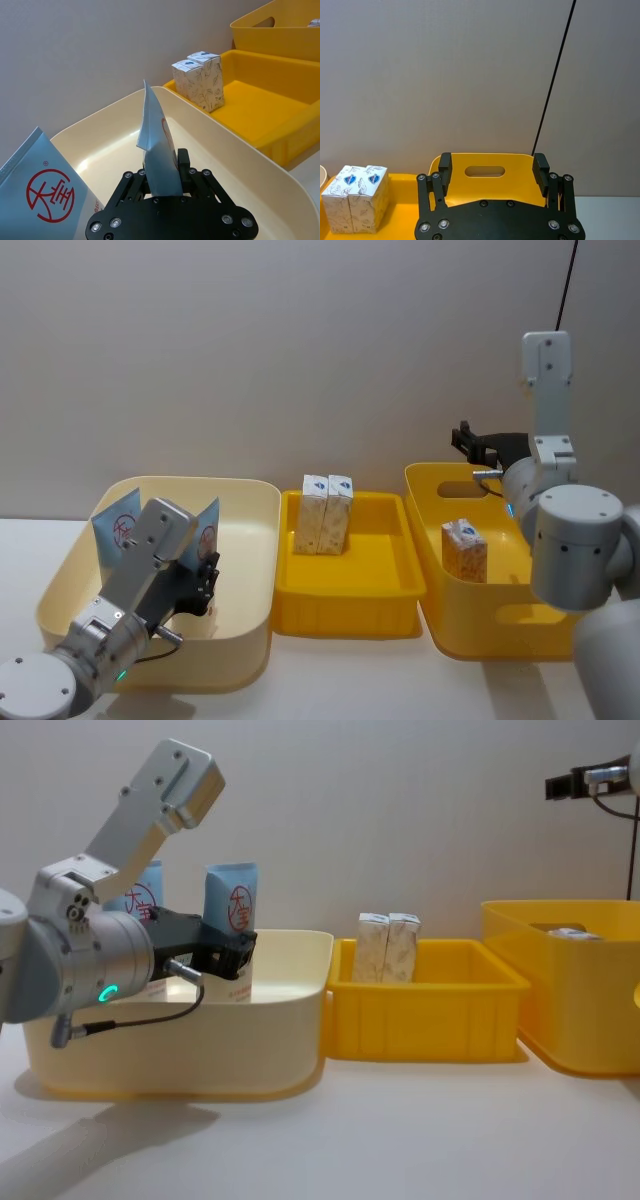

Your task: Bimanual collaborative sorting of washing and personal care products

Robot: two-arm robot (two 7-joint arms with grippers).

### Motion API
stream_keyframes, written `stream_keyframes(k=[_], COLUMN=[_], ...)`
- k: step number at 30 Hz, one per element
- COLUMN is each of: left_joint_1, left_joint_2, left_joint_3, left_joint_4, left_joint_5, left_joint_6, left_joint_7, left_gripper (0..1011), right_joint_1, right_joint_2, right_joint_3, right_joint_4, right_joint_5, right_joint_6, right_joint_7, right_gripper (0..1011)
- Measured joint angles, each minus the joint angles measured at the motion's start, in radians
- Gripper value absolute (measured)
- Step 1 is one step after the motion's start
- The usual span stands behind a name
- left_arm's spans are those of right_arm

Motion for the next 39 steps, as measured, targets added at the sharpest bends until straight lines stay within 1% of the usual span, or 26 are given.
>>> stream_keyframes(k=[20,25,32,35,39], left_joint_1=[0.0,-0.009,-0.033,-0.046,-0.056], left_joint_2=[0.0,-0.001,-0.002,-0.006,-0.01], left_joint_3=[0.0,-0.001,-0.013,-0.024,-0.039], left_joint_4=[0.002,0.013,0.04,0.051,0.057], left_joint_5=[0.0,0.0,-0.012,-0.03,-0.05], left_joint_6=[0.001,-0.006,-0.038,-0.062,-0.081], left_joint_7=[0.0,-0.013,-0.045,-0.07,-0.093], left_gripper=[275,278,275,275,275], right_joint_1=[0.0,0.0,0.0,0.0,0.0], right_joint_2=[0.0,0.0,0.0,0.0,0.0], right_joint_3=[0.0,0.0,0.0,0.0,0.0], right_joint_4=[0.0,0.0,0.0,0.0,0.0], right_joint_5=[0.0,0.0,0.0,0.0,0.0], right_joint_6=[0.0,0.0,0.0,0.0,0.0], right_joint_7=[0.0,0.0,0.0,0.0,0.0], right_gripper=[1001,1001,1001,1001,1001])
